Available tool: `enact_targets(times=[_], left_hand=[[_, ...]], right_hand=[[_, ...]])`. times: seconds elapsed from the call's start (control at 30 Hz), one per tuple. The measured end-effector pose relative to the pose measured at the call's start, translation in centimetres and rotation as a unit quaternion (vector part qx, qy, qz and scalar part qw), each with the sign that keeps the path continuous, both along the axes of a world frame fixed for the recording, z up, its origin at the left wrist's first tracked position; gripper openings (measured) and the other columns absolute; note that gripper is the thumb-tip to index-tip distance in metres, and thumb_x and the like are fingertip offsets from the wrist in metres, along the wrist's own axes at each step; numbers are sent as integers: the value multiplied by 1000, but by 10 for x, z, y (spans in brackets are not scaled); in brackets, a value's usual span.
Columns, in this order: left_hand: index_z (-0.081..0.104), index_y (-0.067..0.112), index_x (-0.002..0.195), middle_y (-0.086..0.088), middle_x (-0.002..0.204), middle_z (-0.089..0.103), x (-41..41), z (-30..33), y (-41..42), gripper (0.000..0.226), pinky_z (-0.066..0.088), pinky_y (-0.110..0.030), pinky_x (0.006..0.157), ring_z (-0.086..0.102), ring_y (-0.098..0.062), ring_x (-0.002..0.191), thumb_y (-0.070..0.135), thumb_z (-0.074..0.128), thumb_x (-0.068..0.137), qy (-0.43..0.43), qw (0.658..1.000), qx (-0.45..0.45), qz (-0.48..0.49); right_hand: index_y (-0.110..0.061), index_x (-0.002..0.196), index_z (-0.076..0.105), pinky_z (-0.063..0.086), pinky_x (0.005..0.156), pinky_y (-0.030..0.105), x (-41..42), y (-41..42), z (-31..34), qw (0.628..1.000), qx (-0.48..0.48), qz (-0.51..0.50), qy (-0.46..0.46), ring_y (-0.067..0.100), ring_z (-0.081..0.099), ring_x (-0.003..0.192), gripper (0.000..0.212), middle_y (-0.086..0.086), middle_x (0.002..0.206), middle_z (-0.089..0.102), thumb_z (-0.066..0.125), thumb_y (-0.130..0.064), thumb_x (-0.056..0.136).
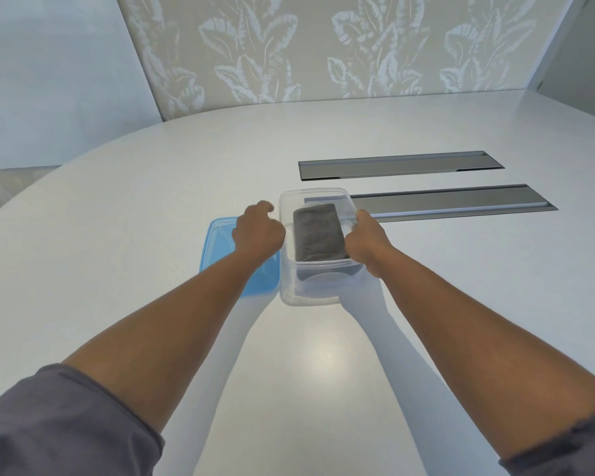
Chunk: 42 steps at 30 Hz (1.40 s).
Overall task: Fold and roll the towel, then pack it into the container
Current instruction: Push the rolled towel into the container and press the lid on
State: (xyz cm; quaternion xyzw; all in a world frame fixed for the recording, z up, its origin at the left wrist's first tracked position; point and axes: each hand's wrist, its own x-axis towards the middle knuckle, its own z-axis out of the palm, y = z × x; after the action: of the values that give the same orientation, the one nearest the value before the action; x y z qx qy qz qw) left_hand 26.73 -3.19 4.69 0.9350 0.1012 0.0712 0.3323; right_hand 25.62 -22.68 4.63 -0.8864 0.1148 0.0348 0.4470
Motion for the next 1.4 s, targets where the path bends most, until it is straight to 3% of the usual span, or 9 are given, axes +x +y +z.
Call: enact_targets(times=[0.13,0.37,0.67,0.83,0.9,0.97,1.13,1.27,1.4], left_hand=[[53,32,143,1,146,55,-9,-19,11,50,32,-44,111,45,-27,137,32,56,93,96,995,13,7],[23,32,161,3,172,2,-19,-33,23,94,3,-58,122,-8,-31,157,65,65,84,203,975,79,-36],[29,33,160,0,172,-2,-13,-27,20,90,-11,-59,121,-17,-34,156,26,77,84,225,973,-30,-36],[30,27,160,-6,165,30,-9,1,19,94,19,-45,123,20,-36,153,13,62,73,147,972,-183,2],[26,19,162,-9,160,36,-8,25,19,83,31,-30,110,35,-33,146,2,56,86,113,974,-194,3],[25,17,162,-14,155,41,-5,46,20,79,40,-31,99,46,-33,134,-1,52,90,83,977,-198,-3],[36,15,155,-16,123,54,-9,96,17,68,36,-24,63,49,-20,86,-1,51,90,24,980,-191,-52],[48,15,141,-5,90,46,-20,130,6,56,38,-28,66,45,-17,75,-1,52,87,-18,966,-250,-59],[53,17,127,-10,97,49,-31,151,2,68,55,-45,78,51,-28,84,4,51,60,-48,920,-385,-53]], right_hand=[[-11,132,47,46,78,39,0,-1,-1,1000,-2,2,-1,32,57,104,40,12,118,59,49,-1,93],[-13,133,47,48,78,39,4,-1,-5,1000,-1,-1,-1,31,57,104,41,10,117,59,51,-1,94],[-14,131,48,49,77,39,5,-1,-7,1000,11,-4,0,32,59,103,40,11,117,61,51,-3,92],[-15,133,48,51,81,41,4,-1,-5,1000,14,-3,4,33,58,105,44,12,118,61,48,-1,91],[-15,134,48,53,85,43,4,-2,-5,1000,14,-4,6,34,59,106,46,12,119,61,47,0,90],[-15,135,47,53,84,43,2,-2,-4,1000,19,-2,7,34,58,107,48,12,120,61,46,0,90],[-13,137,46,48,79,39,-2,0,-3,1000,25,1,11,33,56,107,49,13,121,59,43,2,91],[-13,130,49,45,73,36,-6,8,-4,998,60,-10,13,27,56,94,42,12,114,59,39,1,92],[-14,116,50,50,75,40,-15,18,3,996,63,-44,-51,30,61,98,23,6,110,60,50,-14,93]])
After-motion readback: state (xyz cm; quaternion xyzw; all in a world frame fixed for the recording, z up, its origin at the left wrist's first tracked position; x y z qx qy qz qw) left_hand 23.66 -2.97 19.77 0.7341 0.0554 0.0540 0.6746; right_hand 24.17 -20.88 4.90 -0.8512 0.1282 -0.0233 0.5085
